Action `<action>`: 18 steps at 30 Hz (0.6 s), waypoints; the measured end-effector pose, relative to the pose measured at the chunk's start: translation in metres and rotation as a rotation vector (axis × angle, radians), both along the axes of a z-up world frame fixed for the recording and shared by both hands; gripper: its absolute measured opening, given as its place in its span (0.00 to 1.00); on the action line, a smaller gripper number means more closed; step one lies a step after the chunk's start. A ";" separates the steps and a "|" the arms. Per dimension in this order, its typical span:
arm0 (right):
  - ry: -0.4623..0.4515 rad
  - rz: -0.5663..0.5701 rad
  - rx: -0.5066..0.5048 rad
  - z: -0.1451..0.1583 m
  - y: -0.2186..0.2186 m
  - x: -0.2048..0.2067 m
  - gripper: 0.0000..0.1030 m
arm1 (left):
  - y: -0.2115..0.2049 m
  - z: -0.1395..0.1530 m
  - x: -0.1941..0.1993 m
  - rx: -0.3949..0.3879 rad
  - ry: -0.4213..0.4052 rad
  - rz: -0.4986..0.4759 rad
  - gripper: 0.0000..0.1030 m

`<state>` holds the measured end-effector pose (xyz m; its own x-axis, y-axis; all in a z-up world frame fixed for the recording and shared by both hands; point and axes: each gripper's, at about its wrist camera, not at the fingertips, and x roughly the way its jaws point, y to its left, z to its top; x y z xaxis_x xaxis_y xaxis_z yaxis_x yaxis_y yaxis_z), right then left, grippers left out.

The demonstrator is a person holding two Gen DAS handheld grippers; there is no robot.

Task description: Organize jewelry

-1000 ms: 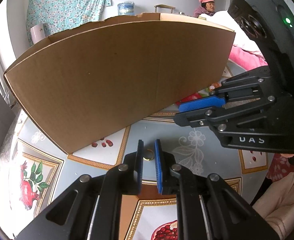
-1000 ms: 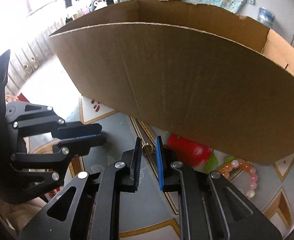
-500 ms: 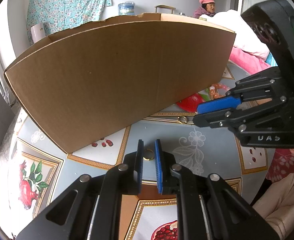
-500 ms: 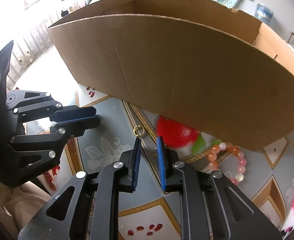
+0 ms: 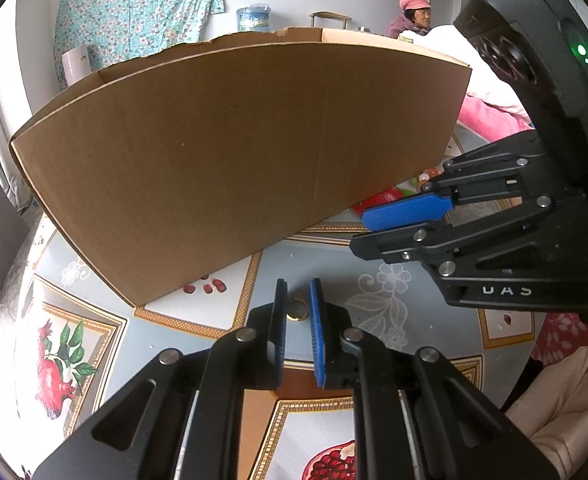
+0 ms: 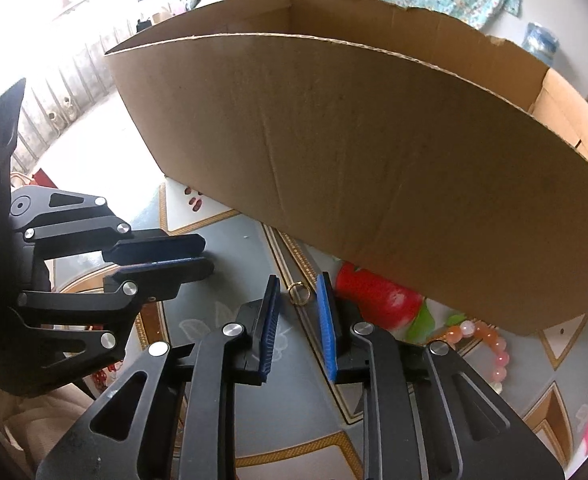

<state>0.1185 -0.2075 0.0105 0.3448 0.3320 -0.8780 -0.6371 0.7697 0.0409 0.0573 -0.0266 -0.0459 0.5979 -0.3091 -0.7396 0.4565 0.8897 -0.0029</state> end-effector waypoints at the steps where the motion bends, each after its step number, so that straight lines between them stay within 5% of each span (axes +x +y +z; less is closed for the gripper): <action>1: -0.001 0.003 -0.001 0.000 0.006 0.002 0.12 | 0.000 0.000 0.000 0.000 0.000 0.000 0.10; 7: -0.011 -0.008 0.008 0.002 0.007 0.002 0.08 | 0.000 0.000 0.000 0.000 -0.005 -0.002 0.10; 8: -0.010 -0.014 0.015 0.005 0.006 0.002 0.00 | 0.000 0.000 -0.001 0.000 -0.006 -0.002 0.10; 18: 0.013 -0.046 0.057 0.019 -0.008 0.007 0.02 | -0.001 0.000 -0.003 0.002 -0.012 -0.004 0.10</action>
<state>0.1260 -0.2159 0.0295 0.3496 0.3658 -0.8625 -0.6005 0.7941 0.0935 0.0543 -0.0274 -0.0460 0.6052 -0.3101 -0.7332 0.4601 0.8879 0.0042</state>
